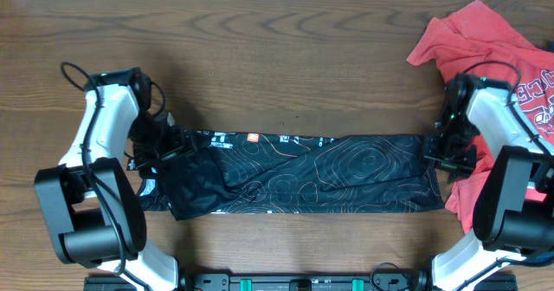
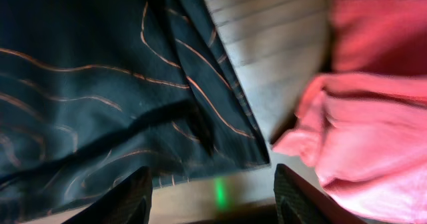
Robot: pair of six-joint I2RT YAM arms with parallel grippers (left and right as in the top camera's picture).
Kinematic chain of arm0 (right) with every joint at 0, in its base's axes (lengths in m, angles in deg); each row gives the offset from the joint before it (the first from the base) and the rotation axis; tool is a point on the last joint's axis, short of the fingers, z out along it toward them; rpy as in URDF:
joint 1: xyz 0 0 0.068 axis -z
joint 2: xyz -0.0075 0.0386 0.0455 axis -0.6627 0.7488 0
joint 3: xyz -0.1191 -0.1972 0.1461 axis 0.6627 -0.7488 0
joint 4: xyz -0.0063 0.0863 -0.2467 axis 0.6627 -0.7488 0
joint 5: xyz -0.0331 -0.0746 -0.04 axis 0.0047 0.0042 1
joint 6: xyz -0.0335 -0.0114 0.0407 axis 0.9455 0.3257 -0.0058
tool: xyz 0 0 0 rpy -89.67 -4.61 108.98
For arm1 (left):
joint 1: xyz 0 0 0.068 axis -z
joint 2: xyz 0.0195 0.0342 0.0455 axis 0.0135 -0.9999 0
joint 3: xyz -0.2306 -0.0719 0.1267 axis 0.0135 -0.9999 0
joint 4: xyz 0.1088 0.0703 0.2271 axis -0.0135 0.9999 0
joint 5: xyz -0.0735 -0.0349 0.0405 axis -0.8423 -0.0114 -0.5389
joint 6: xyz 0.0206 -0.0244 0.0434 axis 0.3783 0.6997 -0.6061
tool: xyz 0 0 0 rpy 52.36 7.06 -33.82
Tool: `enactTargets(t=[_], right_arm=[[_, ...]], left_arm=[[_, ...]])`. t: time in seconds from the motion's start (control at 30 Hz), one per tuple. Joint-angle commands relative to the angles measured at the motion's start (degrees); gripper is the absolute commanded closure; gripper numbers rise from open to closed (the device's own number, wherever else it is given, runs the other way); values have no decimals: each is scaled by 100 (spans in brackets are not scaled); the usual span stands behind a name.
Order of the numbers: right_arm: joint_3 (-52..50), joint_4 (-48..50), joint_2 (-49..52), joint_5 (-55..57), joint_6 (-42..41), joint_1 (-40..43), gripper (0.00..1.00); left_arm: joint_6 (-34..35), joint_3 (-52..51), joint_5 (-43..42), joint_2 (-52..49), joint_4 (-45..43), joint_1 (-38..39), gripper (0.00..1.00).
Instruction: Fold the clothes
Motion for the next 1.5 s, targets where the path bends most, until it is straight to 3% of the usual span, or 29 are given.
enactTargets(t=[0.0,0.17,0.33,0.63,0.67,0.8,0.9,1.03,1.33,1.47], right_arm=[[-319,238,-31,-203,223,59,42],[-649,577,-31,-236,225,59,39],[-699,669,-31,-238,221,59,39],[-699,739,-31,-238,221,59,39],[-697,739,-31,-238,221,59,39],[-697,739,-31,-238,221,59,40],[-699,737,-31,-240,221,59,39],[-699,737,-31,-240,221,59,40],[-697,734,-31,-238,221,59,39],[-699,734,-31,-238,219,59,39]], left_arm=[[20,90,-90,63,-42,144,23],[72,-166,-90,61,-358,219,20],[127,-568,-92,61,-1224,313,20],[208,-1097,-92,52,-2367,778,29],[219,-1097,-90,52,-2413,828,31],[299,-1097,-90,52,-2455,931,59],[306,-1097,-87,52,-2448,931,68],[306,-1097,-90,52,-2424,931,94],[297,-774,-98,391,-2044,931,94],[214,-719,-535,968,-2249,1001,94]])
